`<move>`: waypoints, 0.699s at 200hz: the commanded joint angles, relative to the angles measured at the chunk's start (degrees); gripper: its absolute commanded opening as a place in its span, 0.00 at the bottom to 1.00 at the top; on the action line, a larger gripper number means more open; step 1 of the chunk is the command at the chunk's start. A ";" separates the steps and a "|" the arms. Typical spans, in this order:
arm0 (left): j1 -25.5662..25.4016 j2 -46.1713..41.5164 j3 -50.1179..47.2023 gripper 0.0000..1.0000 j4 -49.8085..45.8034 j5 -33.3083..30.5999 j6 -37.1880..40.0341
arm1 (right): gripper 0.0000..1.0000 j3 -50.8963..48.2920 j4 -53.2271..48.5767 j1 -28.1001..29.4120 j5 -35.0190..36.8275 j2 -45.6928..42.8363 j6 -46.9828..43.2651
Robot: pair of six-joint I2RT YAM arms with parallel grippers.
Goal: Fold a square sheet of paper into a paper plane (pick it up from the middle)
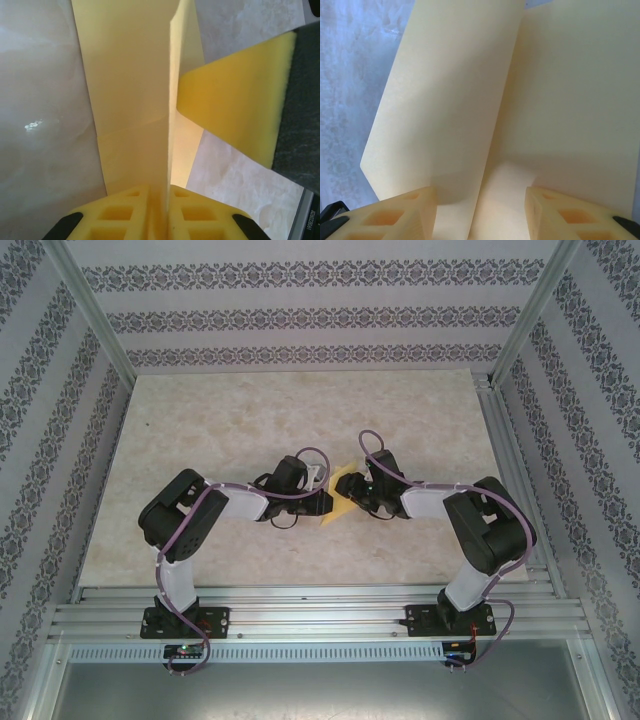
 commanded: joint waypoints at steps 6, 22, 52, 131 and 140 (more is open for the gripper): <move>0.49 1.43 1.58 0.15 -1.96 1.00 0.80 | 0.51 -1.94 3.45 0.53 0.29 -3.46 -1.66; 0.53 1.89 1.84 0.15 -2.05 1.54 0.96 | 0.52 -1.99 3.35 0.49 0.18 -4.79 -2.51; 0.53 2.26 2.19 0.15 -2.24 1.98 1.11 | 0.53 -0.88 1.85 0.49 0.05 -3.20 -3.02; 0.51 2.68 3.26 0.16 -3.88 2.69 1.77 | 0.53 1.00 1.72 0.75 -0.92 1.83 -3.39; 0.53 2.61 3.29 0.17 -3.89 2.71 1.84 | 0.52 1.16 0.94 0.75 -0.27 2.18 -3.52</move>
